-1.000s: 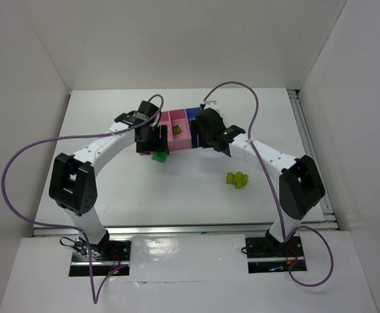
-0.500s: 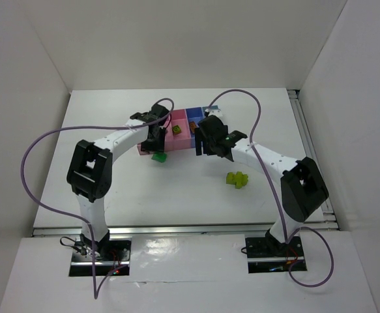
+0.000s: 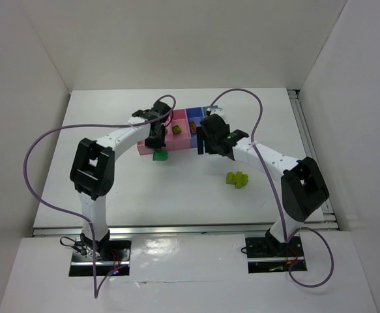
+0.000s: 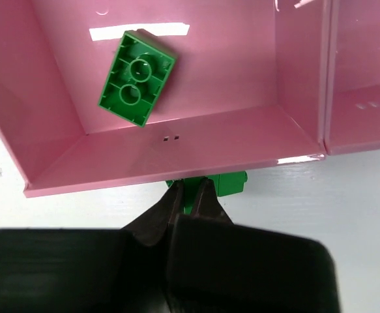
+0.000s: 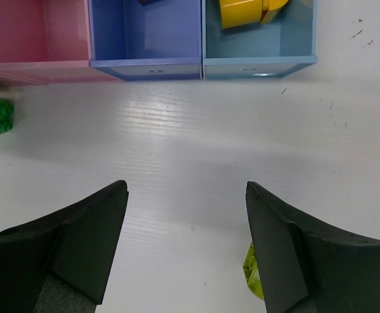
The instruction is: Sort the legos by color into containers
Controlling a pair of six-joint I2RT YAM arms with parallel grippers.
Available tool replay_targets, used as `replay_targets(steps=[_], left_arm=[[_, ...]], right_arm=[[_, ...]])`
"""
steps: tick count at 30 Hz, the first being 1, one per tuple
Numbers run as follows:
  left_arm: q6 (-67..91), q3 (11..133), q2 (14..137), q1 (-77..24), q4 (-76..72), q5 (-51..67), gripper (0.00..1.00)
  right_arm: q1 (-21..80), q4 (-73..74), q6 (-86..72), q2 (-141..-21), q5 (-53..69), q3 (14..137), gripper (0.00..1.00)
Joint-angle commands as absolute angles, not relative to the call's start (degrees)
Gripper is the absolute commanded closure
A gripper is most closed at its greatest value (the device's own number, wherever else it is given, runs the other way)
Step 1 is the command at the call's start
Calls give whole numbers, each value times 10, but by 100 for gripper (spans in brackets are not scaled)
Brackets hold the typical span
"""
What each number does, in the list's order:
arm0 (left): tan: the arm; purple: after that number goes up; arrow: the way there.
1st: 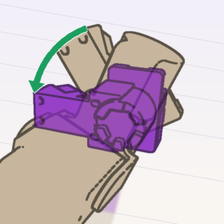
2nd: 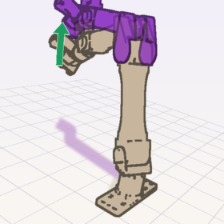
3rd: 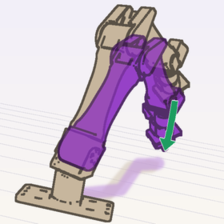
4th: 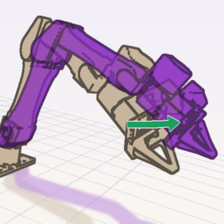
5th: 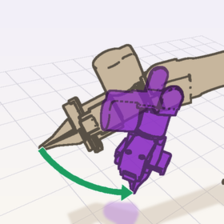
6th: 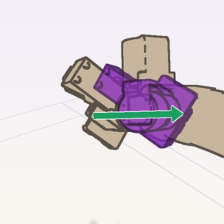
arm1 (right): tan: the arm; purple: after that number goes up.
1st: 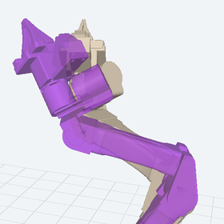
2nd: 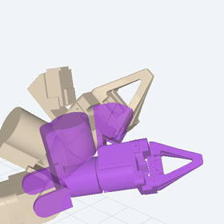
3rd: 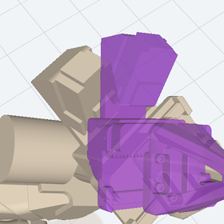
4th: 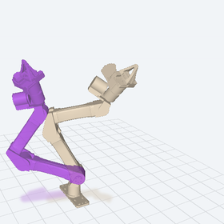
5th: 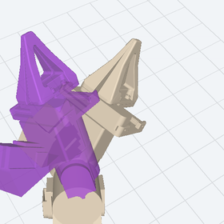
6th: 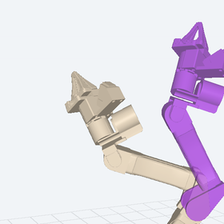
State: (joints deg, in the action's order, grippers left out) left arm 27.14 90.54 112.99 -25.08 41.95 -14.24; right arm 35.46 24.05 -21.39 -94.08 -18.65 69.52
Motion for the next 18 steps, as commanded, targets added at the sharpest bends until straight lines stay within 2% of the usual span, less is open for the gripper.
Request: replay_targets(steps=[1,5,8,9,13,18], left_arm=[[269,915,1127,-254,425,-117,100],[251,915,1100,-254,438,-73,100],[214,929,1080,-248,455,-20,100],[201,929,1080,-248,462,43,100],[139,972,1080,-216,501,159,100],[124,1018,1106,-206,516,225,100]], right_arm=[[352,234,-210,-910,-192,700,20],[339,258,-165,-910,-142,731,20],[333,265,-109,-904,-52,737,20],[333,265,-109,-898,-34,737,21],[364,229,-96,-872,80,714,21],[410,249,-48,-859,94,737,17]])
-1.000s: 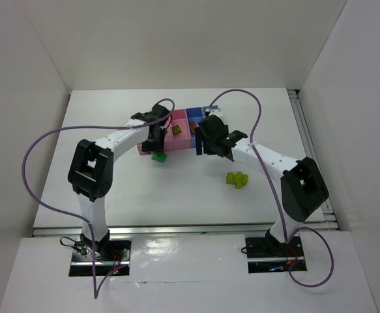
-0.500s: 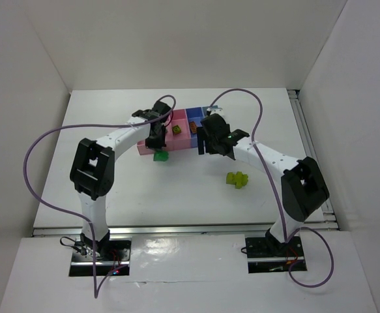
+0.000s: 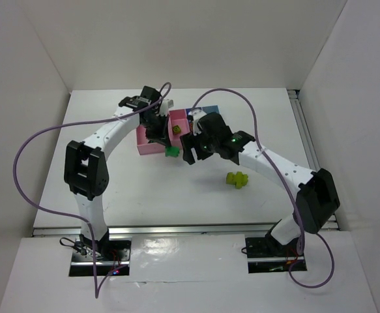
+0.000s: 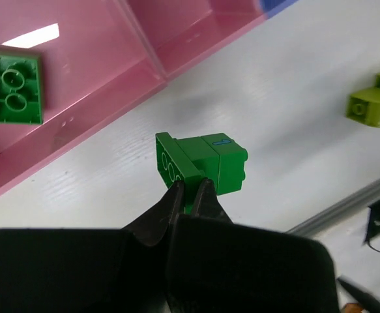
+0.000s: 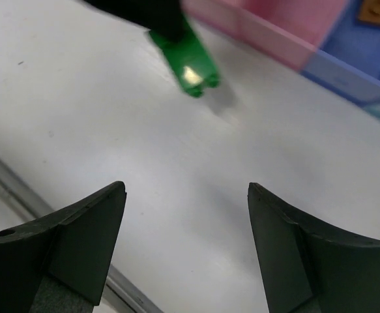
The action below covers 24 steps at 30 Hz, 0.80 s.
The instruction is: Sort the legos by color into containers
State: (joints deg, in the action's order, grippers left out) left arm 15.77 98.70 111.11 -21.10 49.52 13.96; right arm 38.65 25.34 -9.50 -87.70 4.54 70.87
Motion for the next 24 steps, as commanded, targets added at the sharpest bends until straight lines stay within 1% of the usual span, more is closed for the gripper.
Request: replay_targets(steps=[1,3,4,5,7,14,16,17,19,20,23,24], left_arm=[[118,1018,1111,-206,516,235,100],[118,1018,1111,-206,516,250,100],[110,1018,1102,-206,508,275,100],[103,1013,1097,-206,497,285,100],[93,1005,1086,-206,490,310,100],[68,1000,1081,-206,496,356,100],[62,1000,1076,-206,496,365,100],[62,1000,1076,-206,496,373,100],[56,994,1070,-206,496,383,100],[56,994,1070,-206,496,391,100],[50,989,1064,-206,496,397,100],[50,989,1064,-206,496,397,100]], right_arm=[[417,274,-25,-866,94,747,17],[438,293,-6,-886,99,765,17],[443,311,1,-893,99,780,16],[453,311,8,-899,80,786,14],[460,311,8,-904,56,786,14],[461,256,-16,-904,-1,764,13],[461,246,-22,-904,-29,757,16],[461,234,-22,-904,-34,748,16],[461,234,-22,-904,-40,743,20],[461,234,-22,-910,-47,743,24],[461,234,-17,-925,-54,749,28],[461,228,-17,-932,-60,754,33]])
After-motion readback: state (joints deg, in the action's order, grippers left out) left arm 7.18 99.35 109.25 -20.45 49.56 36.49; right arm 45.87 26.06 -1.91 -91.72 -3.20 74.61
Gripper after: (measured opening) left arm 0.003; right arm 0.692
